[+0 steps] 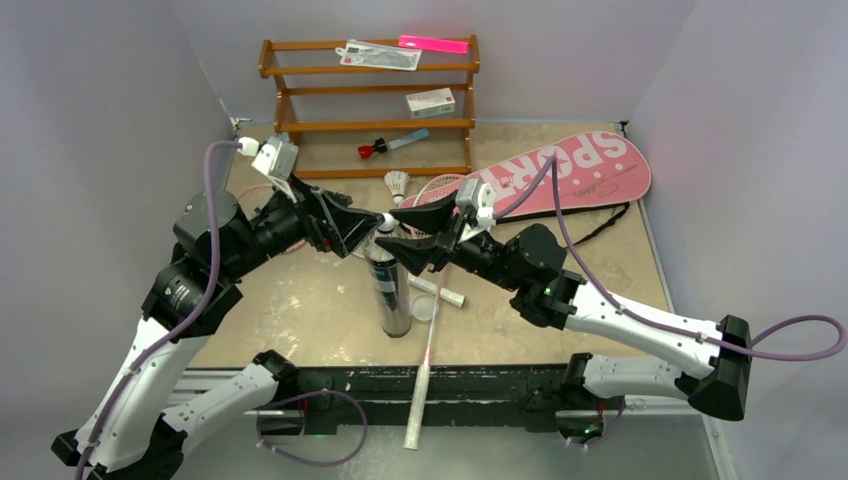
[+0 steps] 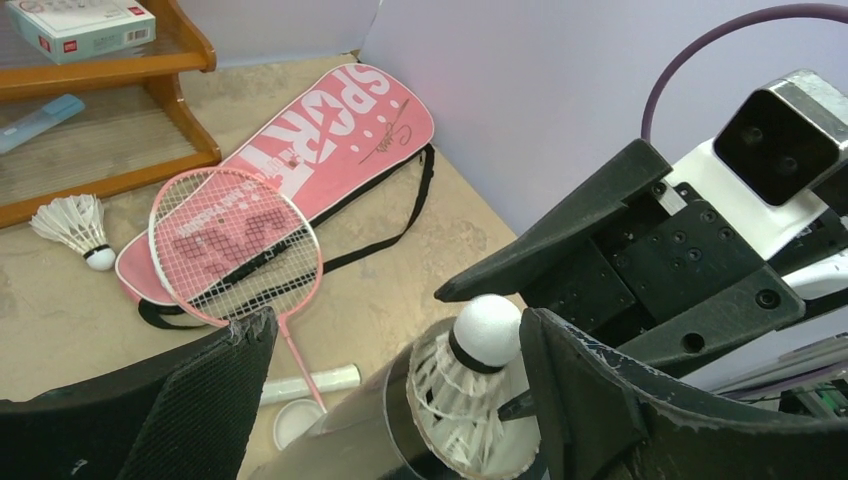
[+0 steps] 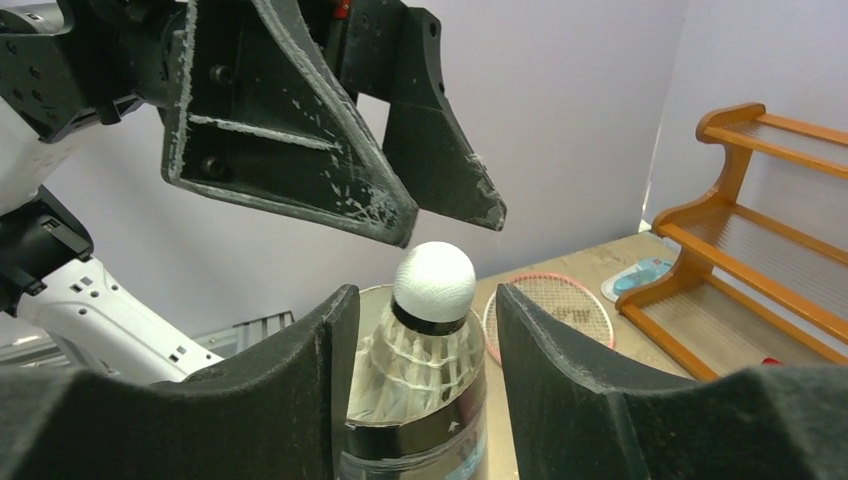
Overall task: Pack up the badminton gear
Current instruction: Place the shuttlecock at the shuttle tube.
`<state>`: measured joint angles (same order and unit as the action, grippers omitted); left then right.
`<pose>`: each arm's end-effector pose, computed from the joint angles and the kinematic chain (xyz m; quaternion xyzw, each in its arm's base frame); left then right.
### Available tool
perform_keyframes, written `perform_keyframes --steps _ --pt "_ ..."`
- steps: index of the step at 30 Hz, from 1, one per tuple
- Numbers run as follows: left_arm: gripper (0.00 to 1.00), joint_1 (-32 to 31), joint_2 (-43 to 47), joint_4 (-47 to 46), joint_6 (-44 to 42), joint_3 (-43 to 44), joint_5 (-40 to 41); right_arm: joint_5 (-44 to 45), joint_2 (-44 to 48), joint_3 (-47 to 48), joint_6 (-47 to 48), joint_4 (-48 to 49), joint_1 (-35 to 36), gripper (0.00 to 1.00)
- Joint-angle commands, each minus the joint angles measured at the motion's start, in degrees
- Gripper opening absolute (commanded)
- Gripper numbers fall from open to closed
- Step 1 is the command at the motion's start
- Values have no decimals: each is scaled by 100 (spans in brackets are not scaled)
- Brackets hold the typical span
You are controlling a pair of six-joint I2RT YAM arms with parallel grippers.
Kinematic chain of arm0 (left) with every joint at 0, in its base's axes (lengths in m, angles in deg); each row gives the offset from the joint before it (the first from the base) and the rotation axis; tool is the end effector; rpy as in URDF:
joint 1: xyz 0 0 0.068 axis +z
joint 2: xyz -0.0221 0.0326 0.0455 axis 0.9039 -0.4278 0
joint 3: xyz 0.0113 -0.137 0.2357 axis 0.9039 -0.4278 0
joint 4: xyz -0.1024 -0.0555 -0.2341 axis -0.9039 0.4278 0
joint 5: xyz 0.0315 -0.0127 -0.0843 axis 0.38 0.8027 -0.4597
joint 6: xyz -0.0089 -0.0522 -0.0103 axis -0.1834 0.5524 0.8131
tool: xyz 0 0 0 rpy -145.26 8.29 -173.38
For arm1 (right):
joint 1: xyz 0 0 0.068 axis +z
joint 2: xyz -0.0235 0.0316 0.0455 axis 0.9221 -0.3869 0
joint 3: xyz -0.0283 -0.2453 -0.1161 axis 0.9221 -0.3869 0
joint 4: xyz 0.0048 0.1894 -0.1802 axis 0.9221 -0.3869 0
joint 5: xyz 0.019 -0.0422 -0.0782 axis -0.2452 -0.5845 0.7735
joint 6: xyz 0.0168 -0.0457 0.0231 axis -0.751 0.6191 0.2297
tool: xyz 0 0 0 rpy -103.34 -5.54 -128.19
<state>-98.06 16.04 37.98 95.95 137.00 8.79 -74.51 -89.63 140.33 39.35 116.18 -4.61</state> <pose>0.1108 -0.0839 0.4688 0.1145 0.7116 -0.4379 0.5374 0.1125 0.2253 0.4207 -0.2816 0.4483 0.5093 0.6784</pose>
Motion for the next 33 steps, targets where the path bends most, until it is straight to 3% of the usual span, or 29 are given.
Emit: perform_keyframes --steps 1,6,10,12,22,23,26,33 --pt "88 12 196 28 -36 22 -99 -92 97 133 123 150 8 56" --pt "84 12 337 91 -36 -175 -146 26 110 215 205 -74 12 61" --pt "84 10 375 117 -32 -284 -165 50 168 215 258 -254 12 81" --pt "84 11 385 137 -21 -287 -153 49 213 249 271 -328 12 85" --pt "92 13 1050 -215 -139 -658 -112 -76 364 979 197 -1360 12 86" --pt "93 13 1082 -216 -142 -686 -130 -80 351 1066 195 -1483 12 85" --pt "89 15 992 -100 -83 -656 -189 -53 281 1380 192 -1839 12 56" --pt "64 10 785 -10 -5 -620 -354 -70 138 1789 145 -2211 12 16"
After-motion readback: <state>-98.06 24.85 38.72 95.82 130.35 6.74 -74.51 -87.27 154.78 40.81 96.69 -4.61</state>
